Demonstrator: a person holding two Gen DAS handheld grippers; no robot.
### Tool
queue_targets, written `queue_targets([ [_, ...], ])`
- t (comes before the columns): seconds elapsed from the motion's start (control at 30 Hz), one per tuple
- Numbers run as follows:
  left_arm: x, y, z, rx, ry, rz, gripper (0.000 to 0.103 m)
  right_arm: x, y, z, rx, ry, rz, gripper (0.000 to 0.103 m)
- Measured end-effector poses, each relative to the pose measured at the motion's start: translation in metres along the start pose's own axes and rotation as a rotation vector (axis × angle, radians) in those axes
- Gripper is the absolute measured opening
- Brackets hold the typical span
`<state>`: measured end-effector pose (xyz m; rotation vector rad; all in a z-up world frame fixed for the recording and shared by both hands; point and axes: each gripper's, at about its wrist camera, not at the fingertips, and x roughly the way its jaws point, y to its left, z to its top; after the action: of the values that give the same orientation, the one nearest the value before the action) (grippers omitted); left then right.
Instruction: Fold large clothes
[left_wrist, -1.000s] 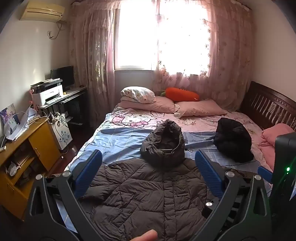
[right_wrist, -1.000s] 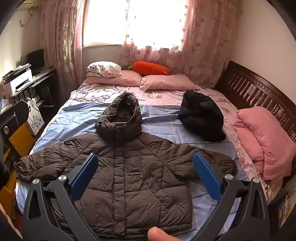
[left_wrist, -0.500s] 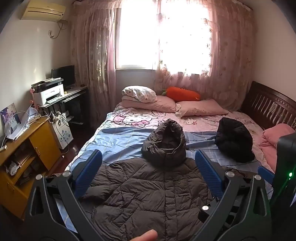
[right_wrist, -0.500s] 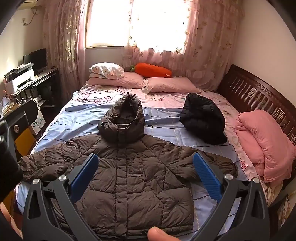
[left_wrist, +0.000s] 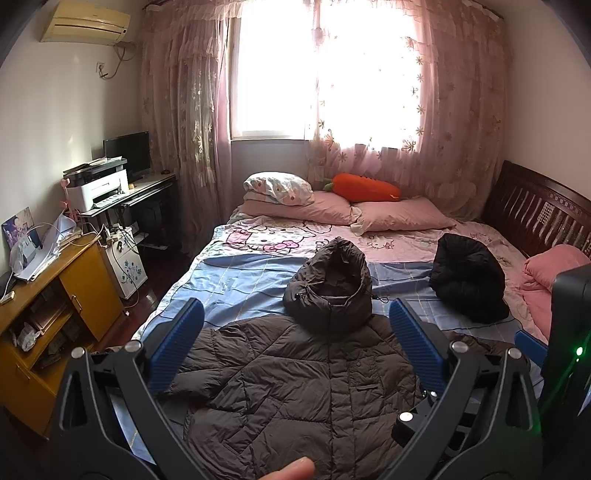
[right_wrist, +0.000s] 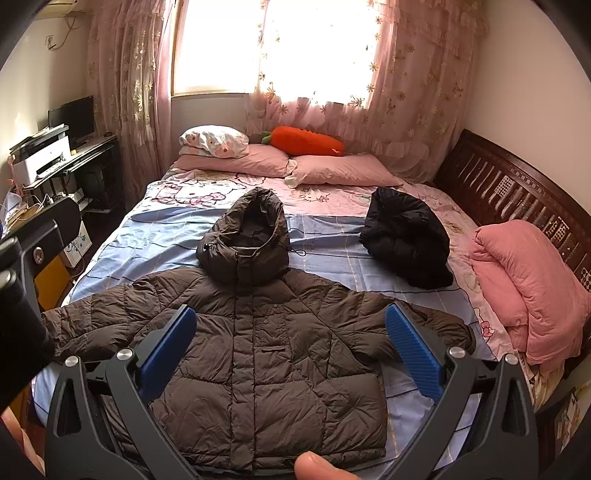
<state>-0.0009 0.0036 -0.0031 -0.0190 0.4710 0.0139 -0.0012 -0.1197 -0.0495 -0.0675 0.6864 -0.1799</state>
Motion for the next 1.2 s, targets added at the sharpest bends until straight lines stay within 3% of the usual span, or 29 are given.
queue_targets([
  [1.2,-0.0004,0.0017,-0.0034,0.004,0.0,0.001,0.101,-0.0053,-0.0009,0.0031,0.002,-0.005,0.0,0.102],
])
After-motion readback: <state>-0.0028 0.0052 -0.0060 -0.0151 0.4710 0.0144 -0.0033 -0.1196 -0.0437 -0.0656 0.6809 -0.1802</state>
